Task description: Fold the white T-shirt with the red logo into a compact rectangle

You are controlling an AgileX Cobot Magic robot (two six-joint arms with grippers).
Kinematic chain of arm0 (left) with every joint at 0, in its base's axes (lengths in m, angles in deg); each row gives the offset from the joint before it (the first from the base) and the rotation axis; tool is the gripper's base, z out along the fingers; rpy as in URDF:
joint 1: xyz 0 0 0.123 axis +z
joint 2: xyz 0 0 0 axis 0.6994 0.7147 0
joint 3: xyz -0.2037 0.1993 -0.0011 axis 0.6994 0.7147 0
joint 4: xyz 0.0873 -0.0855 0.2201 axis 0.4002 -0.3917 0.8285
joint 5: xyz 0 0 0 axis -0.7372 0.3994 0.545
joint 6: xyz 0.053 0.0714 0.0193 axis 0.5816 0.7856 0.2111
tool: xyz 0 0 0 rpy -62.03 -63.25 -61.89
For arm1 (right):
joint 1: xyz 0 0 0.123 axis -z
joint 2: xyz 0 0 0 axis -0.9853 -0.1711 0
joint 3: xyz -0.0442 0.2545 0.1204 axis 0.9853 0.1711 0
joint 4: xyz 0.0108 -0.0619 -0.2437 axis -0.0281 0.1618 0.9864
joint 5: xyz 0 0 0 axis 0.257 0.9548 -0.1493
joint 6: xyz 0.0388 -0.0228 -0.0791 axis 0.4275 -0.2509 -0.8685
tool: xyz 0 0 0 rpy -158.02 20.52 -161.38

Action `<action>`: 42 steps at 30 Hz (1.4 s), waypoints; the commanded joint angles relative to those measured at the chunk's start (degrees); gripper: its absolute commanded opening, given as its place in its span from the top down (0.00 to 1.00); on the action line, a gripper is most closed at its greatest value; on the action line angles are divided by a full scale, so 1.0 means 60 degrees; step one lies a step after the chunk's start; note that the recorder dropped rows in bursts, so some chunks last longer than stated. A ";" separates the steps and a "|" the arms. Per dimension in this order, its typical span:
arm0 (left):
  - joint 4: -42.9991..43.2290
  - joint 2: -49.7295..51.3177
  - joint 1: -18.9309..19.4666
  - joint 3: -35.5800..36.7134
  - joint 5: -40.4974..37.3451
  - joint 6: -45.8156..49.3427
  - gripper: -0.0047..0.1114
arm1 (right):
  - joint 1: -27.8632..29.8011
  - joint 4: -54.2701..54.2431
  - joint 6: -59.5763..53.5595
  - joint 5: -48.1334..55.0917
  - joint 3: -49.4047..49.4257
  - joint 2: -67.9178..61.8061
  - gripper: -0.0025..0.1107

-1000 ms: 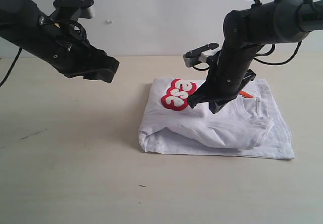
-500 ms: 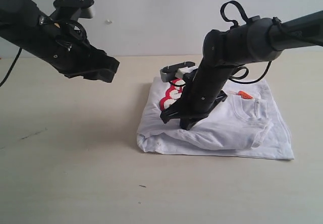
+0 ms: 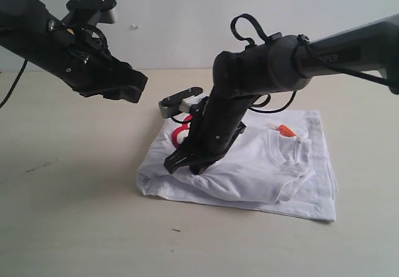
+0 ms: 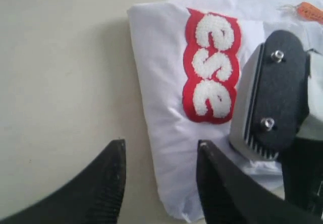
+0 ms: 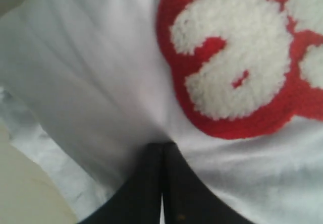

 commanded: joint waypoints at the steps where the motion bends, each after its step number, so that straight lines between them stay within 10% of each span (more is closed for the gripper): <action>1: -0.0070 -0.0232 0.0009 0.0006 -0.0004 0.0138 0.58 | -0.0234 -0.0049 -0.0105 0.0384 0.0124 0.0036 0.98; 23: -0.0384 -0.0501 0.0009 0.0006 -0.0002 0.0311 0.58 | 0.1791 0.1718 0.1412 -0.1004 0.1085 0.0313 0.98; 29: -0.3362 0.0535 -0.0012 0.0051 -0.0772 0.3719 0.58 | 0.1788 0.1833 0.1412 -0.0837 0.0682 0.0642 0.98; 35: -0.3970 0.1967 -0.0012 0.0051 -0.0839 0.4498 0.96 | 0.1788 0.1769 0.1396 -0.0886 0.0682 0.2341 0.98; 42: -0.3660 0.3233 -0.0012 0.0117 -0.0944 0.4176 0.96 | 0.1788 0.1290 0.1322 -0.0670 0.0682 0.3741 0.98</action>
